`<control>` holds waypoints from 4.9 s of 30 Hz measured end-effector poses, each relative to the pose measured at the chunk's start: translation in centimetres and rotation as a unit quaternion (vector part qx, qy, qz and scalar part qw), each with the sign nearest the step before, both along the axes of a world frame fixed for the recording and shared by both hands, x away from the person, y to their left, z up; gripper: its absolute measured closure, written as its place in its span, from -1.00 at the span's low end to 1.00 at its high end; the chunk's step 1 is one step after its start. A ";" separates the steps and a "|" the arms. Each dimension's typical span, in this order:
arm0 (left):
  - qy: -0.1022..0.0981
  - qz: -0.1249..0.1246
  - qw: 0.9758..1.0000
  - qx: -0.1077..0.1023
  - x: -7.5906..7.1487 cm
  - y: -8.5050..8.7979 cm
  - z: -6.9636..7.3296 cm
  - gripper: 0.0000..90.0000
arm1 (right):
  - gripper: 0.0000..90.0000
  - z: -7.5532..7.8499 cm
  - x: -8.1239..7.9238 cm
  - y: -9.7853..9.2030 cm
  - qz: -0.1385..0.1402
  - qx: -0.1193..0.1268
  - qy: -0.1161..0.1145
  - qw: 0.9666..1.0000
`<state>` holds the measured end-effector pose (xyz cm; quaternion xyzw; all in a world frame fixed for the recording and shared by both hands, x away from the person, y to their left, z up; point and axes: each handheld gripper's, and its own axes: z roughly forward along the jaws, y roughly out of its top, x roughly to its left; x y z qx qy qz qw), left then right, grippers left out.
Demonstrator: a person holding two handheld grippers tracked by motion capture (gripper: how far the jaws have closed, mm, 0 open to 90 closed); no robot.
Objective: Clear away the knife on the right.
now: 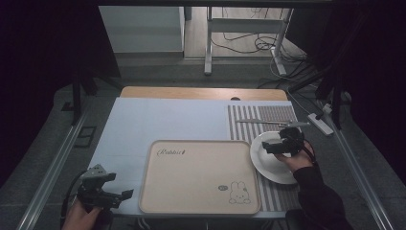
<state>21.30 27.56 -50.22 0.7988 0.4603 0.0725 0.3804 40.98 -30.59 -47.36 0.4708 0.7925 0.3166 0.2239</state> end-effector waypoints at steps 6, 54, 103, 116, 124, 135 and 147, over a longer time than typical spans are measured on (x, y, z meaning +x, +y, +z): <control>0.000 0.000 1.000 0.000 0.0 0.0 0.0 -0.97 | -1.00 0.1 1.3 -0.4 -0.013 -0.004 0.001 1.000; -0.001 -0.002 1.000 -0.001 0.1 0.0 0.0 -0.97 | 0.00 -0.8 11.3 -3.8 -0.072 -0.024 0.046 0.996; 0.000 -0.001 1.000 0.003 0.1 -0.1 0.0 -0.97 | 0.90 -1.4 10.6 -5.8 -0.038 -0.035 0.142 0.988; 0.000 -0.001 1.000 0.003 0.1 -0.1 0.0 -0.97 | -0.99 0.3 13.2 -4.7 -0.058 -0.042 0.143 0.987; -0.001 -0.002 1.000 0.004 0.1 -0.1 0.0 -0.97 | -1.00 -0.7 14.4 -3.0 -0.037 -0.062 0.166 0.983; 0.000 -0.001 1.000 0.004 0.1 -0.1 0.0 -0.97 | -0.18 -1.8 14.7 -1.8 0.000 -0.093 0.184 0.979; -0.001 -0.001 1.000 0.004 0.1 -0.1 0.0 -0.97 | 0.78 -1.2 14.6 -1.1 0.038 -0.105 0.202 0.973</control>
